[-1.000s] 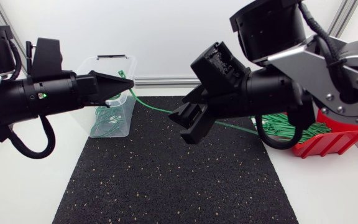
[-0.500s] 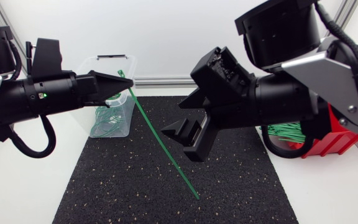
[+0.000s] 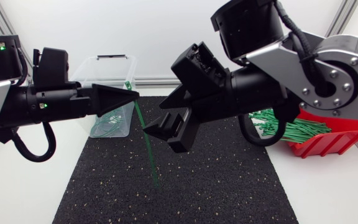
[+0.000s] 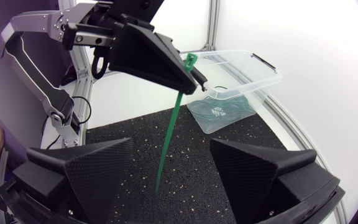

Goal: Take a green cable tie from the red box, thread the tail through the head to close it, then place it in the transparent bin on the left.

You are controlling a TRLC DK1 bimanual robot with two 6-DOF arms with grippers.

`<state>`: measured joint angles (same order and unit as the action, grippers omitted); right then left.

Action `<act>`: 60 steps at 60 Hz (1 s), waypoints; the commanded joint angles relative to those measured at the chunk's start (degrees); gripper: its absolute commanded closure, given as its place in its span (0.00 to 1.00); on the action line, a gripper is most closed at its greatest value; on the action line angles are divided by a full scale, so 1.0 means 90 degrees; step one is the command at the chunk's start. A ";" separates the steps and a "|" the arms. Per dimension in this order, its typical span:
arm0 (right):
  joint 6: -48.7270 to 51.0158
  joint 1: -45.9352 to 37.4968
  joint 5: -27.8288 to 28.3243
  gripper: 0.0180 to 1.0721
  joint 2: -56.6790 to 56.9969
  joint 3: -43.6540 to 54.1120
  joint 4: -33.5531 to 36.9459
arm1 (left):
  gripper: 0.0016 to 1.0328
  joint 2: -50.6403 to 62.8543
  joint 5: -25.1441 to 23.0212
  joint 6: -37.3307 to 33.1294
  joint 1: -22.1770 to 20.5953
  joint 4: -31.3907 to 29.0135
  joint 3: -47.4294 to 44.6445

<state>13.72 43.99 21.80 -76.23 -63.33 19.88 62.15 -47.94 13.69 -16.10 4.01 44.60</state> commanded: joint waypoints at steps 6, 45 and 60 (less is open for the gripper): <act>0.0058 -0.0395 0.0537 0.16 -0.0105 -0.0014 -0.0021 | 0.97 0.0165 -0.0318 -0.0623 -0.0194 -0.0192 -0.0141; 0.0039 -0.0522 0.1728 0.44 -0.0769 -0.0190 -0.0285 | 0.97 0.0272 -0.0845 -0.1023 -0.0223 -0.0328 -0.0151; 0.0019 -0.0503 0.1894 0.56 -0.0857 -0.0258 -0.0344 | 0.97 0.0292 -0.0903 -0.1043 -0.0204 -0.0328 -0.0141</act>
<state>13.74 39.27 38.00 -83.07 -64.10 17.56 63.99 -55.29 5.48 -17.76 1.06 43.97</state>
